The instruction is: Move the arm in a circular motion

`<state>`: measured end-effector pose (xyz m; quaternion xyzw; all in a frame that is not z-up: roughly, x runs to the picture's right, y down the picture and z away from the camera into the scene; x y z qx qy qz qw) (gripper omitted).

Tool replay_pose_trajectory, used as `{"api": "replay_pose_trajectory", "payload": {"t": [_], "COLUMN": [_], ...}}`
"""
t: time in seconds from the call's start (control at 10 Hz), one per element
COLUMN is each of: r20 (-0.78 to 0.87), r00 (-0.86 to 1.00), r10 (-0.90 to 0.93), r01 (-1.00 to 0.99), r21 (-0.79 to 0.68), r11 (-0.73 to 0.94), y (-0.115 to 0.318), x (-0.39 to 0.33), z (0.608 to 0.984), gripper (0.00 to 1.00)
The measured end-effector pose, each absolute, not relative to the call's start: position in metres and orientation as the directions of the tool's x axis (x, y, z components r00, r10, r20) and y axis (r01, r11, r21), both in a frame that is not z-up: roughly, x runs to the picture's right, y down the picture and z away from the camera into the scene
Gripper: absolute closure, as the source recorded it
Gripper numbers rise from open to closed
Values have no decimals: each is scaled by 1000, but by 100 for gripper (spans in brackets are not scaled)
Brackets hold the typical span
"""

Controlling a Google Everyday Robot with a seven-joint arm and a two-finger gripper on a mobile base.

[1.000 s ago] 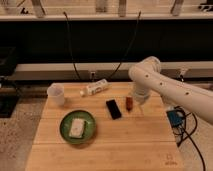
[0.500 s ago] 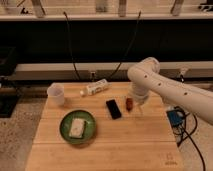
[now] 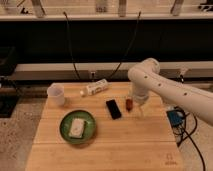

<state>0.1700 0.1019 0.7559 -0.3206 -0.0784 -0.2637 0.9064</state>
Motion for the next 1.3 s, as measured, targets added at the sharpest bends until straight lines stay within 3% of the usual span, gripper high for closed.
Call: {"api": "replay_pose_trajectory", "payload": {"t": [1.3], "r20": [363], "r00": [810], "r10": [-461], "r01": [587], "r21": [-529], "r11": [613], "y": [108], "x": [165], "z": [765], "gripper": [20]}}
